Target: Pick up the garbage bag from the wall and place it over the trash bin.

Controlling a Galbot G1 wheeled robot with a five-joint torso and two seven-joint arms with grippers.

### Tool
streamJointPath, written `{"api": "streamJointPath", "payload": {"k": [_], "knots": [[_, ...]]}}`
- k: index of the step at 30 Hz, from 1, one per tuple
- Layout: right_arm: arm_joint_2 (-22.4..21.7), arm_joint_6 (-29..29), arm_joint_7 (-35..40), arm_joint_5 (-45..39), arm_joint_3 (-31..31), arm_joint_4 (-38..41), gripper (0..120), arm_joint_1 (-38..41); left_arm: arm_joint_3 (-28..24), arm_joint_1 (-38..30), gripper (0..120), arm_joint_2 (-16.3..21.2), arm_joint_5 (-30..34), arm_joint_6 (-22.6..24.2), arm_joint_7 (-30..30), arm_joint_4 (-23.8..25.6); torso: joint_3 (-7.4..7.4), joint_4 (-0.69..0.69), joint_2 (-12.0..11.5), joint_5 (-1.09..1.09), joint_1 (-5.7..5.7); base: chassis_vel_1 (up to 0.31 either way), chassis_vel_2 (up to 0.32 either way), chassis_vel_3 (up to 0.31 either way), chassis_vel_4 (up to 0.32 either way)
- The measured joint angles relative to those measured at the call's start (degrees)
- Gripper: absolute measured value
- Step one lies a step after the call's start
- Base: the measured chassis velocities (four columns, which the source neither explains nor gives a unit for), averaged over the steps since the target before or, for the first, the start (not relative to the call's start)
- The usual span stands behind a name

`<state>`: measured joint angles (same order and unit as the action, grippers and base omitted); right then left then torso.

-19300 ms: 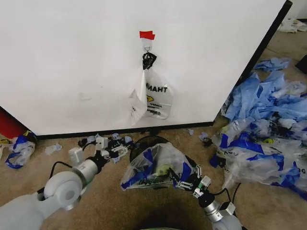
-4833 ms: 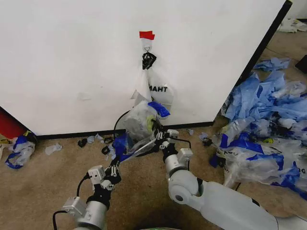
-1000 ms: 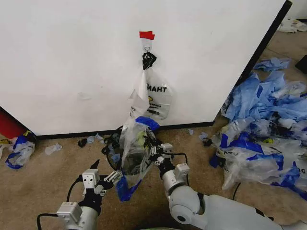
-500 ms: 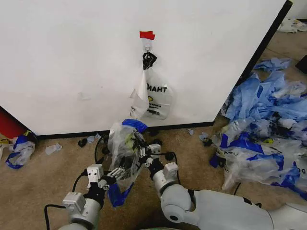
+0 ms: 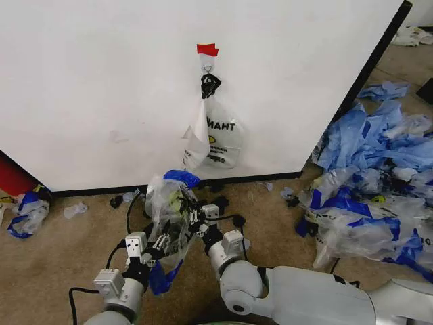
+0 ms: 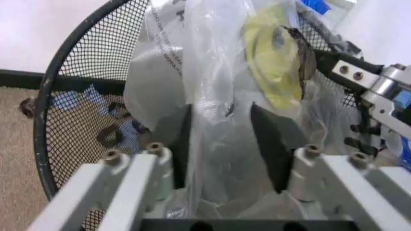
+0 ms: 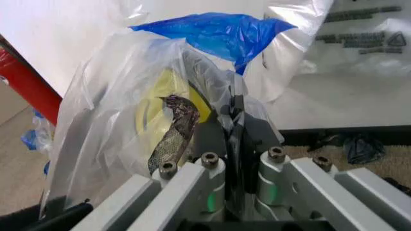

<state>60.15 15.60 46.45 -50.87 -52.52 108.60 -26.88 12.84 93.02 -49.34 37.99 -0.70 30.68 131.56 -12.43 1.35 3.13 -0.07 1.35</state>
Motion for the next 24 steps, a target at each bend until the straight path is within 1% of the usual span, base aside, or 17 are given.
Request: {"api": "streamJointPath", "payload": {"k": [1,2,5,7,8,10,24], "knots": [[0.05,0.0,0.01,0.01,-0.04,0.0,1,0.0,0.0,-0.01,33,-0.08,-0.04,-0.04,0.0,-0.09,0.0,0.0,0.0,0.0,0.0,0.0,0.0,0.0,0.0],[0.09,0.0,0.01,0.04,-0.11,0.04,1,0.0,0.0,-0.04,27,-0.25,-0.13,-0.13,-0.02,-0.26,0.0,0.0,0.0,0.0,0.0,0.0,0.0,0.0,0.0],[0.12,0.0,0.02,0.08,-0.16,0.44,1,-0.11,0.02,-0.03,14,-0.66,-0.35,-0.35,-0.08,-0.63,0.0,0.0,0.0,0.0,0.0,0.0,0.0,0.0,0.0],[0.12,0.0,0.02,0.09,-0.16,0.56,1,-0.17,0.04,-0.01,12,-0.78,-0.49,-0.44,-0.09,-0.76,0.0,0.0,0.0,0.0,0.0,0.0,0.0,0.0,0.0],[0.09,0.0,0.02,0.12,-0.17,0.74,1,-0.25,0.08,0.05,7,-0.93,-0.77,-0.65,-0.09,-0.97,0.0,0.0,0.0,0.0,0.0,0.0,0.0,0.0,0.0],[-0.18,0.04,-0.02,0.22,-0.14,1.17,1,-0.44,0.3,0.29,0,-1.08,-1.27,-1.03,-0.1,-1.27,0.0,-0.01,0.0,0.0,0.0,0.0,0.0,0.0,0.0],[-3.85,1.81,-3.44,0.62,3.53,3.77,1,-5.18,2.51,0.91,0,-0.47,-1.58,-2.29,0.34,-0.95,0.0,0.0,0.0,0.01,0.0,0.0,0.0,0.0,0.0]]}}
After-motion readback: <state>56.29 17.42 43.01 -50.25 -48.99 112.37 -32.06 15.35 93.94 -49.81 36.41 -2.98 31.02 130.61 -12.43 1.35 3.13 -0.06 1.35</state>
